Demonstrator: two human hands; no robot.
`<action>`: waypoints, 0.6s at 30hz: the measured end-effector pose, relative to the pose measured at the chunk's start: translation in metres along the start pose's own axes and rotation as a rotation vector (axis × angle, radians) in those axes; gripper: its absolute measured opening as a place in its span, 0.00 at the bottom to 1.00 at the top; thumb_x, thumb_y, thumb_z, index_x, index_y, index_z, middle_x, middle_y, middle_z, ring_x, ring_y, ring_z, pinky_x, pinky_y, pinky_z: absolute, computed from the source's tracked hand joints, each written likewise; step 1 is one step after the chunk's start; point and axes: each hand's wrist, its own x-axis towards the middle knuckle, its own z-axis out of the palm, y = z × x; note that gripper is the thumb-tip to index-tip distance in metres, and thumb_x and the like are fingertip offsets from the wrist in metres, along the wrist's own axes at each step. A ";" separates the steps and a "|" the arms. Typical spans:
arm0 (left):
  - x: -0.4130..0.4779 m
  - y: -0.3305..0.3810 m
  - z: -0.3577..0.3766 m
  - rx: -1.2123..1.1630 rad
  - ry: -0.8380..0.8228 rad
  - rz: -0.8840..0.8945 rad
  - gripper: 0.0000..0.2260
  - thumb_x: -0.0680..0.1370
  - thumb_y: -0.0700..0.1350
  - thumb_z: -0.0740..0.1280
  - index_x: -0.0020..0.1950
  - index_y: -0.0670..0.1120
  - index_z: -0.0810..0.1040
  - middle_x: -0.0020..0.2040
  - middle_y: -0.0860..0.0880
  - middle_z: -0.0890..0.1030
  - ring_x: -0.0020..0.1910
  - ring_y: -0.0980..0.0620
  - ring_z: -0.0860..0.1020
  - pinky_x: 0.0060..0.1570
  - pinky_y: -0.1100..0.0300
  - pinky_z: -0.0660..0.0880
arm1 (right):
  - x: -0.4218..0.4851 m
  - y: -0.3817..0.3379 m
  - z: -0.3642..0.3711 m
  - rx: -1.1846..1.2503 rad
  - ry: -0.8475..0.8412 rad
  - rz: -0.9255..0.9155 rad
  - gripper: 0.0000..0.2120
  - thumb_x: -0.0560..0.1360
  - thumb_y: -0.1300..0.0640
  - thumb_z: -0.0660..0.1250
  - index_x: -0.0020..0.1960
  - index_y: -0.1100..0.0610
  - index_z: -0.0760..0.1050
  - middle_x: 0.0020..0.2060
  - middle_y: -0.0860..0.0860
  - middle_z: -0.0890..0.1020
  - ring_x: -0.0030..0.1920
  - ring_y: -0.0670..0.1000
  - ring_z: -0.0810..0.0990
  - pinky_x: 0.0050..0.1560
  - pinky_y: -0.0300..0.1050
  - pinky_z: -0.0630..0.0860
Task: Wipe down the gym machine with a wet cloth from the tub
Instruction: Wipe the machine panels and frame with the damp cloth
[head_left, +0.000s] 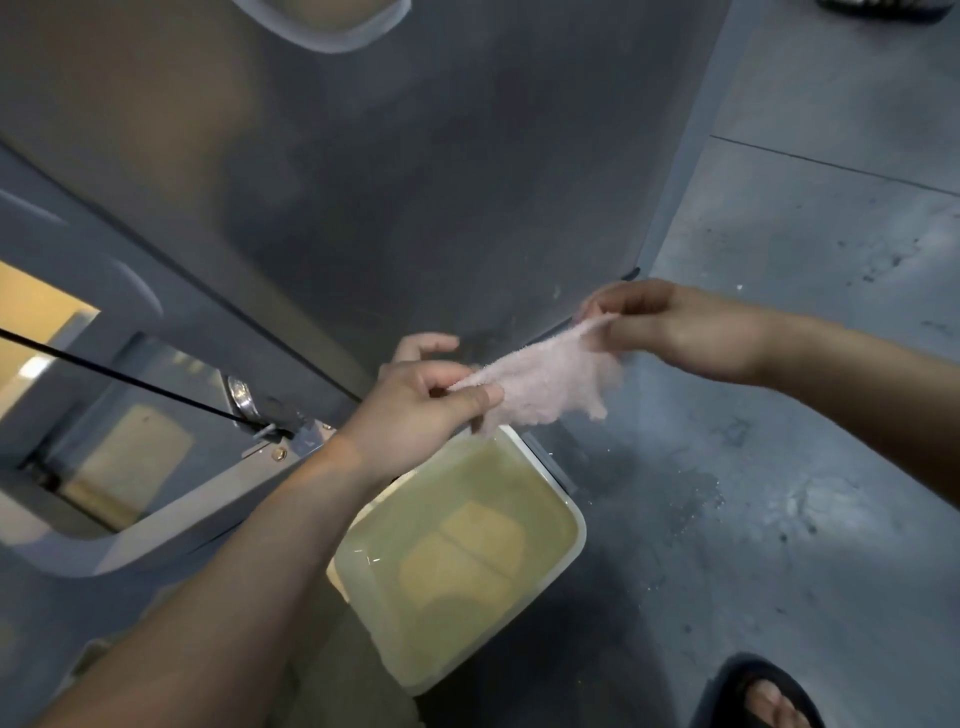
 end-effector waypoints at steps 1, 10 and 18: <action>-0.001 0.002 -0.002 -0.057 -0.032 0.018 0.11 0.70 0.56 0.72 0.37 0.50 0.86 0.67 0.59 0.72 0.70 0.59 0.69 0.69 0.57 0.64 | 0.000 -0.004 0.000 0.231 -0.032 0.027 0.07 0.81 0.61 0.66 0.44 0.59 0.78 0.39 0.49 0.81 0.39 0.45 0.78 0.42 0.33 0.73; -0.007 0.007 -0.002 -0.471 -0.249 0.103 0.16 0.79 0.43 0.68 0.62 0.35 0.78 0.54 0.28 0.79 0.53 0.37 0.77 0.57 0.41 0.73 | 0.014 -0.015 0.028 0.109 0.196 0.071 0.11 0.82 0.46 0.67 0.55 0.54 0.73 0.39 0.50 0.78 0.33 0.45 0.75 0.38 0.39 0.75; -0.008 0.012 0.001 -0.424 0.054 0.137 0.07 0.82 0.40 0.68 0.57 0.43 0.84 0.54 0.38 0.85 0.53 0.41 0.83 0.61 0.41 0.78 | 0.007 -0.016 0.044 0.118 0.034 -0.102 0.10 0.78 0.50 0.74 0.47 0.56 0.79 0.37 0.46 0.79 0.39 0.45 0.76 0.43 0.44 0.71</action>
